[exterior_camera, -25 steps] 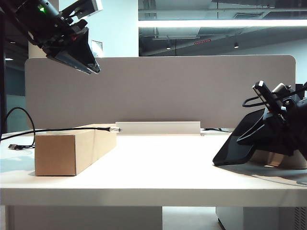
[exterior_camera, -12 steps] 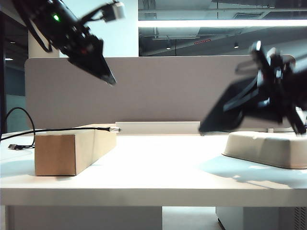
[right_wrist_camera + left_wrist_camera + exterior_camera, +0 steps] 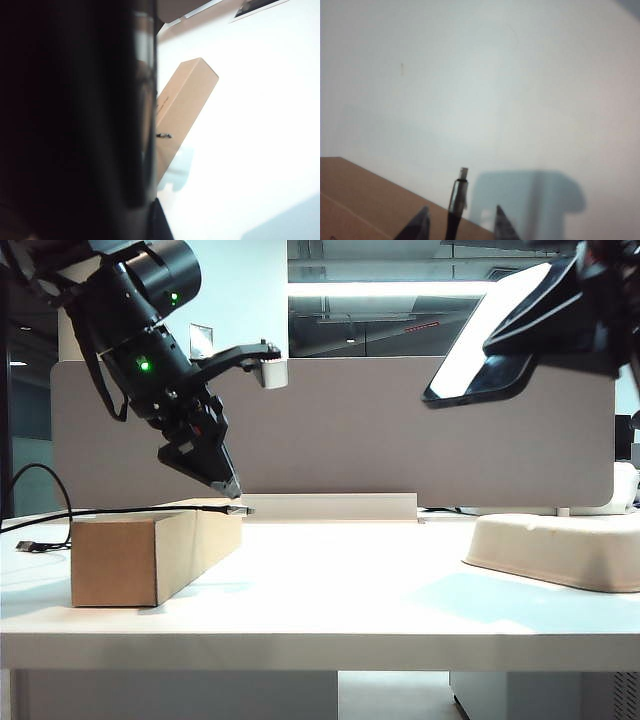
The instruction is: Pick up the charging cable and the phone, plug the charging cable into the charging port on the phone, and finally place them back on the table.
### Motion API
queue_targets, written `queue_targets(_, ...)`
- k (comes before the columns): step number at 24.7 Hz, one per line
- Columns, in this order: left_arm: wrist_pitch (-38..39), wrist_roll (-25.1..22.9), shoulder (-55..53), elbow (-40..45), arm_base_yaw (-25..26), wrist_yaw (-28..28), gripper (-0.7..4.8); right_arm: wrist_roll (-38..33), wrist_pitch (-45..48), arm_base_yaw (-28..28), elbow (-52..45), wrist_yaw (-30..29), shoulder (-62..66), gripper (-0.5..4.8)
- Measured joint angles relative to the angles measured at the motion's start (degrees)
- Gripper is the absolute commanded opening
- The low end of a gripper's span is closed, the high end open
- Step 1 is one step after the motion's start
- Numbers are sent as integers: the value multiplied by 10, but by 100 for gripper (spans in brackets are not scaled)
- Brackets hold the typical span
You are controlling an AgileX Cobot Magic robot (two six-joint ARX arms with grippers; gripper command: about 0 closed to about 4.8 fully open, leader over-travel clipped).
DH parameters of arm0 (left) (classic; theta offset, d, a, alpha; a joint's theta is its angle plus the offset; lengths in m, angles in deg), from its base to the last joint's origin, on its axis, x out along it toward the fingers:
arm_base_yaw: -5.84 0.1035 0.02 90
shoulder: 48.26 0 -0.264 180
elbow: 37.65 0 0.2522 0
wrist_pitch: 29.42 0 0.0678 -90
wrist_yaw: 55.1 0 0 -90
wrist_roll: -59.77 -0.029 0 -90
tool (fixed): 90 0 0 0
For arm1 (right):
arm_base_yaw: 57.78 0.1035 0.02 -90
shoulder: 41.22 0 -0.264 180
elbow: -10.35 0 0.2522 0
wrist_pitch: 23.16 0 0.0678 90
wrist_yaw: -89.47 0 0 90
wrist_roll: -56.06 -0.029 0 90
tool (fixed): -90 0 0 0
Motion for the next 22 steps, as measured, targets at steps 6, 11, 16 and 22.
queue_targets(6, -31, -12, -14, -1, -2, -12, 162, 34, -89, 0, 0, 9, -80, -6)
queue_targets(11, 2, -12, -46, -52, -2, -24, 162, 35, -110, 0, 0, 9, -85, -6)
queue_targets(16, 50, -4, -59, -76, -1, -32, 162, 35, -111, 0, 0, 10, -85, -6)
queue_targets(22, 78, -3, -59, -76, -1, -31, 161, 35, -113, 0, 0, 10, -85, -6)
